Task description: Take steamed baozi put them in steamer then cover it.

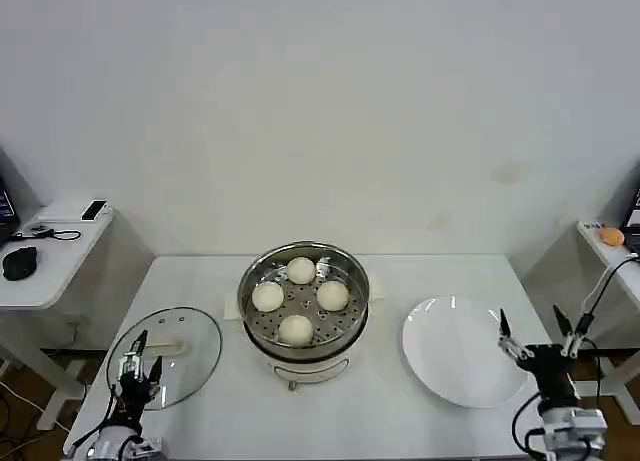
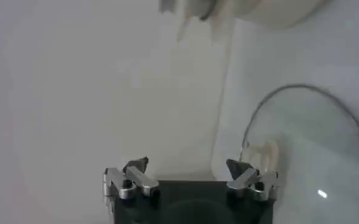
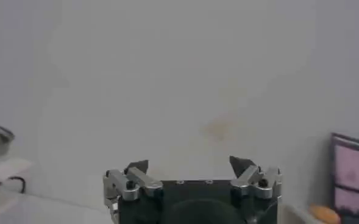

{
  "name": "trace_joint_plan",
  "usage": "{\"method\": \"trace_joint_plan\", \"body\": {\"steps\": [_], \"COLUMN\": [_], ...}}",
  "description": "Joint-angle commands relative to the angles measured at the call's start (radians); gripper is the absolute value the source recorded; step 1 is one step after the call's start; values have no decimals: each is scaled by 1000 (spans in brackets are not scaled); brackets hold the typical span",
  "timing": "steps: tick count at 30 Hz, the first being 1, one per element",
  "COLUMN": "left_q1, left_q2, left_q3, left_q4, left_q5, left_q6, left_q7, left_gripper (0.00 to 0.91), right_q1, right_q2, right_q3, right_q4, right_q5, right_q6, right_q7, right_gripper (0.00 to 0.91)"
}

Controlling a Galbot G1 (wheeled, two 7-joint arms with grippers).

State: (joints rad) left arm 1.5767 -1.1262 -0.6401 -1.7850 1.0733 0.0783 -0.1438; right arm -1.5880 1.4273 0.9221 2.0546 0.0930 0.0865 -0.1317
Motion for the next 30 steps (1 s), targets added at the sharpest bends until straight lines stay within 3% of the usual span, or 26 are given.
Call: {"method": "trace_joint_plan", "body": {"steps": [1, 30], "left_q1": [-123, -311], "left_q2": [38, 62], "left_q3": [61, 117], "left_q4": [156, 332], "left_q5": [113, 100], "left_q6": [-4, 19], "left_q7": [10, 30], "left_gripper": [907, 907], "right_q1": [-72, -92], "right_q2": [44, 67], "right_q3": [67, 68], "right_q4": [27, 0], "right_q5": [18, -6], "right_q6": [16, 45], "right_q7": [2, -1], "right_gripper": [907, 907]}}
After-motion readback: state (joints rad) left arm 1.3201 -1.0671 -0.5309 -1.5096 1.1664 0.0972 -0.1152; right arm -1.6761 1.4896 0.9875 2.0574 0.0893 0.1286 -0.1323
